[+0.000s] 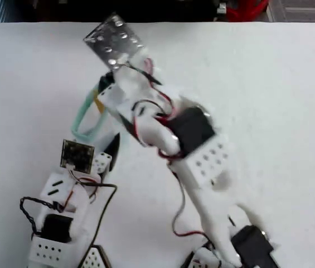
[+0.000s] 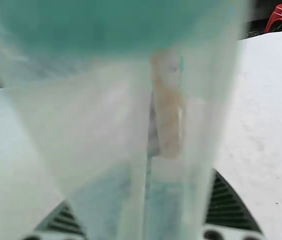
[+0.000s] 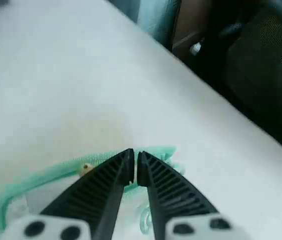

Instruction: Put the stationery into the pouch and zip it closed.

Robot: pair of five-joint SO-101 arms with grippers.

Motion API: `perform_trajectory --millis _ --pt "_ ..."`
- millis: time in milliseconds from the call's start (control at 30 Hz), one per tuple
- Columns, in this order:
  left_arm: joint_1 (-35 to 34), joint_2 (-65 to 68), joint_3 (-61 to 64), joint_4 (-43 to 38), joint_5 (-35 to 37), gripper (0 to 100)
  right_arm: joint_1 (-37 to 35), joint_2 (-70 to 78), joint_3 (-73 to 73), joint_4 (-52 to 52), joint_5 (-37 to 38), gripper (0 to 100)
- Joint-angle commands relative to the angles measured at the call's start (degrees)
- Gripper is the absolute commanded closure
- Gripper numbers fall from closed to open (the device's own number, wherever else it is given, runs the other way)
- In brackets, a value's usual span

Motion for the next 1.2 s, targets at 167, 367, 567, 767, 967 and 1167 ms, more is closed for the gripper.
perform_trajectory --millis 167,367,567,767,967,1167 --pt "0.48 -0.66 -0.26 0.44 -0.53 79 0.48 -1.45 -3.96 -2.42 0.70 98.1" --pt "0.48 -0.66 -0.26 0.44 -0.53 79 -5.05 -0.04 -4.13 -0.13 0.62 98.1" --pt "0.48 -0.66 -0.26 0.44 -0.53 79 -4.79 3.82 -1.05 0.22 0.70 98.1" --pt "0.40 -0.66 -0.26 0.26 -0.53 79 -0.31 8.92 1.41 1.63 0.70 98.1" --pt "-1.63 -0.75 -2.73 0.44 0.44 78 0.48 6.11 1.32 2.24 0.70 98.1" --pt "-4.88 -0.75 -14.07 8.18 8.88 72 0.31 8.13 3.43 1.80 0.70 98.1"
